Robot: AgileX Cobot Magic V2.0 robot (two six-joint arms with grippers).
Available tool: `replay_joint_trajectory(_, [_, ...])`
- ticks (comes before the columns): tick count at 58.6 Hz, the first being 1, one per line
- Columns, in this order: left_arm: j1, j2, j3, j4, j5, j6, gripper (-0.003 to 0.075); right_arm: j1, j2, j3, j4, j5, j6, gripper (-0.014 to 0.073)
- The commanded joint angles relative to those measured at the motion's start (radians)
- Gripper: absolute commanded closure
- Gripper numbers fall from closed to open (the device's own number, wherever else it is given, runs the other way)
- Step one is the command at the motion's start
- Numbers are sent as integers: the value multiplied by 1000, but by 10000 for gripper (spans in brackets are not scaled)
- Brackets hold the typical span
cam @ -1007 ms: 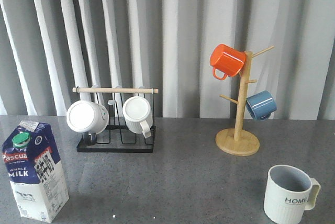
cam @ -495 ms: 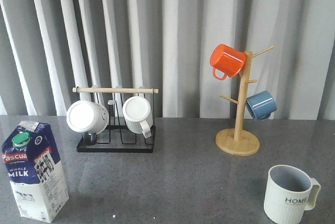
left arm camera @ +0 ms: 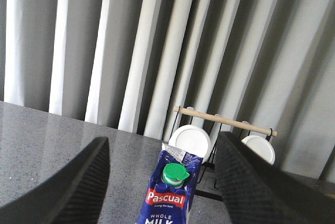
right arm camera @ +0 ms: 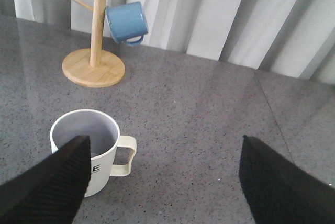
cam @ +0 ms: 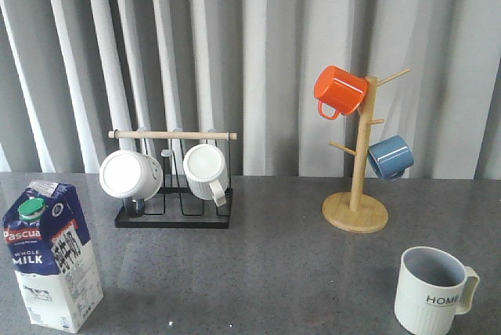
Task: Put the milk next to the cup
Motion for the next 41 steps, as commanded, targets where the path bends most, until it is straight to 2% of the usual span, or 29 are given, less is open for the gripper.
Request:
replay_joint_trajectory(1, [-1, 10, -34, -7, -74, 0, 284, -8, 48, 2, -14, -124, 13, 35])
replay_joint_trajectory(6, [-1, 10, -34, -7, -74, 0, 284, -10, 91, 60, -13, -223, 16, 42])
replay_joint_trajectory(11, [-1, 10, -34, -7, -75, 0, 284, -20, 124, 89, -27, -257, 54, 66])
replay_joint_trajectory(15, [-1, 10, -34, -7, -75, 0, 284, -54, 145, 104, -40, -291, 122, 87])
replay_joint_trajectory(25, [-1, 10, -34, -7, -75, 0, 284, -137, 201, 196, -92, -391, 152, 100])
replay_joint_trajectory(31, [-1, 10, -34, -7, -75, 0, 284, -136, 218, 236, -85, -459, 156, 100])
replay_joint_trajectory(41, [-1, 10, -34, -7, -75, 0, 284, -136, 263, 257, -89, -484, 155, 100])
